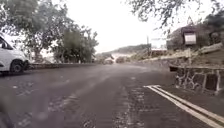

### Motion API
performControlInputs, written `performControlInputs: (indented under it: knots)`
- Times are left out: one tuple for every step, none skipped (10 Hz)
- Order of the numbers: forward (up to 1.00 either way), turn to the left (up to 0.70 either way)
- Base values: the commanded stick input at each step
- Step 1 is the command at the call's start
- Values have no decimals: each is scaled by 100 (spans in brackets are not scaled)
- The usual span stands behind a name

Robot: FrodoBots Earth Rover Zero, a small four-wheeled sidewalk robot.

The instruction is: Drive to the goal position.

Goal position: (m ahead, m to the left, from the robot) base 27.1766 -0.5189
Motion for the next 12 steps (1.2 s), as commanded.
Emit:
performControlInputs:
  knots:
    - [100, 0]
    - [100, 0]
    - [100, 0]
    - [100, 0]
    - [100, 0]
    - [100, 0]
    - [100, 0]
    - [100, 0]
    - [100, 0]
    - [100, 0]
    - [100, 0]
    - [100, 0]
